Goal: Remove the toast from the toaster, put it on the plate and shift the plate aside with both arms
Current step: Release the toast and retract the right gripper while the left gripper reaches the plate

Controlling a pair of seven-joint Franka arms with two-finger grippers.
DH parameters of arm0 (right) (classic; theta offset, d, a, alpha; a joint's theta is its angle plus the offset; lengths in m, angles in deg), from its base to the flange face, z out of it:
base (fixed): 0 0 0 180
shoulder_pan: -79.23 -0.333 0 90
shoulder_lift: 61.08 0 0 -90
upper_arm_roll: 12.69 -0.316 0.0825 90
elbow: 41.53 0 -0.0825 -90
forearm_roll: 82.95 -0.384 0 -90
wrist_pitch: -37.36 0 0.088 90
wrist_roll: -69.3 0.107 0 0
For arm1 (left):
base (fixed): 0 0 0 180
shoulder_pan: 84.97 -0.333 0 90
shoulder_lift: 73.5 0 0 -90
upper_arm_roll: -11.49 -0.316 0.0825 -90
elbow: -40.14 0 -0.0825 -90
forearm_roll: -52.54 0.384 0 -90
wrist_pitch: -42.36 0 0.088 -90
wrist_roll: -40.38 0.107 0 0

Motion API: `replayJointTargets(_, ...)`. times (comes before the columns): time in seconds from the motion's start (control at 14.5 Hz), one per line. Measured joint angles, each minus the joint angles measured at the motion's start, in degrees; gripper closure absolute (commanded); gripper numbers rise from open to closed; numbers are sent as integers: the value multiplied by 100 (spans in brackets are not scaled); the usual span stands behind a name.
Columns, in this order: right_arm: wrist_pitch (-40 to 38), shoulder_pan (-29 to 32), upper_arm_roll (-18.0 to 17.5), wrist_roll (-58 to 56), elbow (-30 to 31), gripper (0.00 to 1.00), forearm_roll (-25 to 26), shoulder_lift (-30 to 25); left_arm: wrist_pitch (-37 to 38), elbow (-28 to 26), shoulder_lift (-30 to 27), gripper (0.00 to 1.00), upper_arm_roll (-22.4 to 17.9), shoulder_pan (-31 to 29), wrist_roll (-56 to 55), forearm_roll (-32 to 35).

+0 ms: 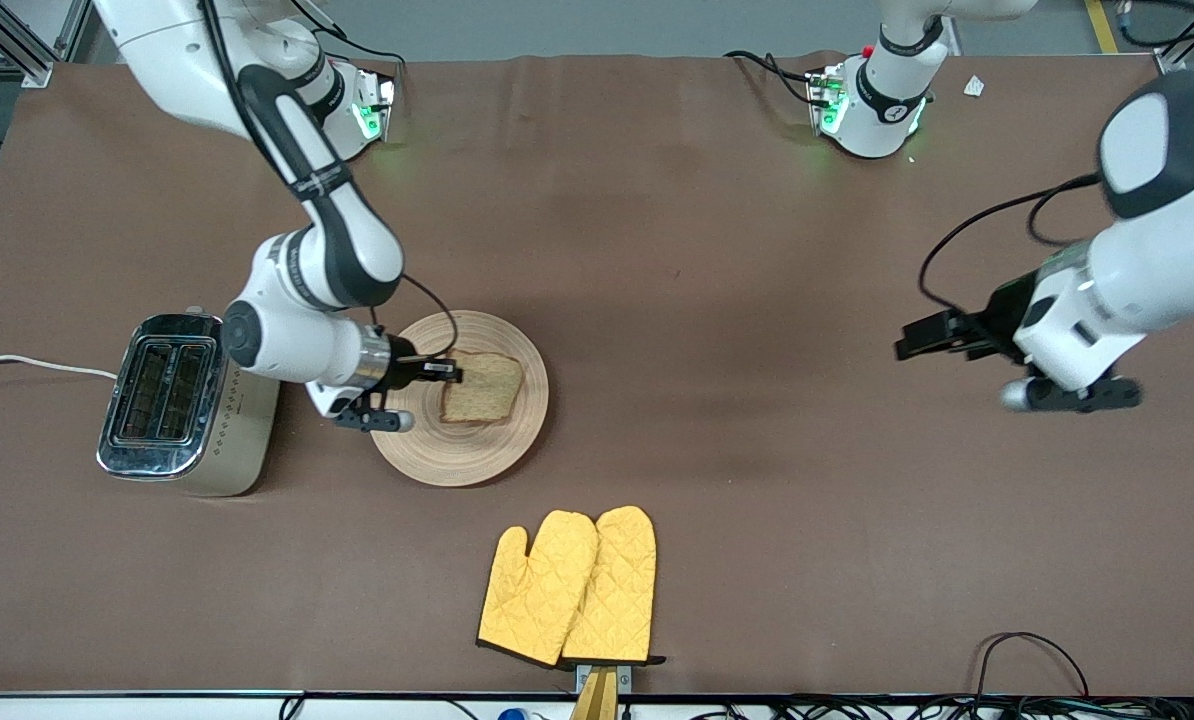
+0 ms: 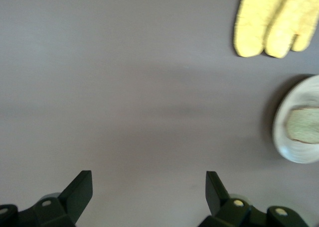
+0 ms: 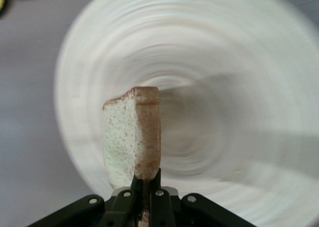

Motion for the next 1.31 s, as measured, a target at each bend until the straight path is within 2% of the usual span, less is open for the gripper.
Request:
replayJointTargets(0.07,-7,210,11,-332,105,64,4,16,-178,-2,161,0,10,68,-3,-250)
replayJointTargets(0.14,-11,381,15,-551,182,4,5,38,-383,-3,315,0,16,161,-7,-447)
replayJointTargets(0.21,-12,494,15,-663,222,0,5,62,-636,-4,478,0,22,293,-67,-597)
replayJointTargets(0.41,-88,533,11,-693,238,0,86,68,-1442,-4,912,0,49,789,-490,-759)
replayJointTargets(0.48,-220,529,42,-692,223,0,254,38,-1673,-3,1029,0,52,957,-611,-849)
replayJointTargets(0.83,-930,548,653,-467,-32,0,1916,-640,-2644,-4,1546,0,59,1452,-699,-1995)
replayJointTargets(1.03,-1656,566,1040,-433,-581,0,2469,-1188,-3431,-4,2007,0,118,1874,-638,-2418)
replayJointTargets(1.31,-2730,570,1255,-397,-1803,0,3426,-1539,-4574,224,2874,1,797,2146,-405,-2796)
